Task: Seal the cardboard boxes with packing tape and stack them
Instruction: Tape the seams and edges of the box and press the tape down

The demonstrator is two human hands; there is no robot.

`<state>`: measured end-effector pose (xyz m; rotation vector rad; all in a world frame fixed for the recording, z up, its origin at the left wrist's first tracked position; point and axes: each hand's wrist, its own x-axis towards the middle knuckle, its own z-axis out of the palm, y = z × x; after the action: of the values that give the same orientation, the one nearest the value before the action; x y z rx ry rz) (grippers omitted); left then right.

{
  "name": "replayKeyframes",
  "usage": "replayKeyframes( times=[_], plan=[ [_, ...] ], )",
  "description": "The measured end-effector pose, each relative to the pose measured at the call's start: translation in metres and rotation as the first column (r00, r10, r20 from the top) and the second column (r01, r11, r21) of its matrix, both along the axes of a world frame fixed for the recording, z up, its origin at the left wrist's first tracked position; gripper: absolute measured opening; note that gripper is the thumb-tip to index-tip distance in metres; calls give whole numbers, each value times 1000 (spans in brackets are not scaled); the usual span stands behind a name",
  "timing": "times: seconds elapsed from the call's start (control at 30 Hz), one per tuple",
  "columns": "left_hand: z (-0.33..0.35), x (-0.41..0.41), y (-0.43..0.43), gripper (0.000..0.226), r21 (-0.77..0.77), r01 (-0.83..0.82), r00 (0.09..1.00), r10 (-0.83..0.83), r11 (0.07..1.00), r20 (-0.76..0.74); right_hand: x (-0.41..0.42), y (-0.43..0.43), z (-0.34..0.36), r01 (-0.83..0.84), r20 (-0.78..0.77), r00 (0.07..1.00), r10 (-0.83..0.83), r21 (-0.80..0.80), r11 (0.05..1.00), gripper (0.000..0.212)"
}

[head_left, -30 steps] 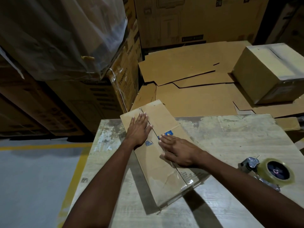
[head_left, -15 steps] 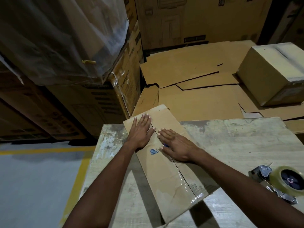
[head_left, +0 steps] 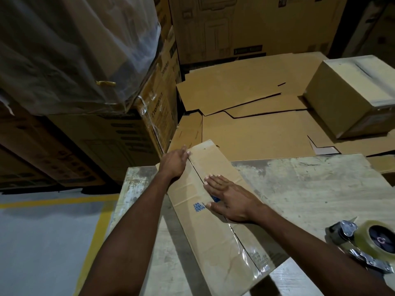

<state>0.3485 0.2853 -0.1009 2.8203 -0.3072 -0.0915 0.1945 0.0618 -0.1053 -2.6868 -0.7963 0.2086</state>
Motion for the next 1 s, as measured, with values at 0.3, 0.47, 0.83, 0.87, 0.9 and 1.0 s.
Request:
replayKeyframes(
  times=[0.3,0.47,0.83,0.87,0.9,1.0],
  plan=[
    [-4,19,3,49,-122,-59,998,54,991,-43,0,0,0,-1,1,1000,1,-6,1000,73],
    [-7,14,2,49,-114,-80,997,81,990,3,4,3,8,60,-22,998,-58,94,994,72],
    [-9,24,12,50,-300,-121,992,104,946,-70,75,58,12,95,8,995,-94,-81,992,69],
    [-10,23,11,50,-300,-130,991,116,945,-65,72,56,11,93,9,996,-93,-87,992,68],
    [-10,23,10,50,-300,-140,990,128,944,-62,67,52,11,87,4,996,-87,-86,993,68],
    [-12,22,8,46,-279,-154,988,147,948,-45,41,35,10,59,6,998,-59,-63,996,67]
  ],
)
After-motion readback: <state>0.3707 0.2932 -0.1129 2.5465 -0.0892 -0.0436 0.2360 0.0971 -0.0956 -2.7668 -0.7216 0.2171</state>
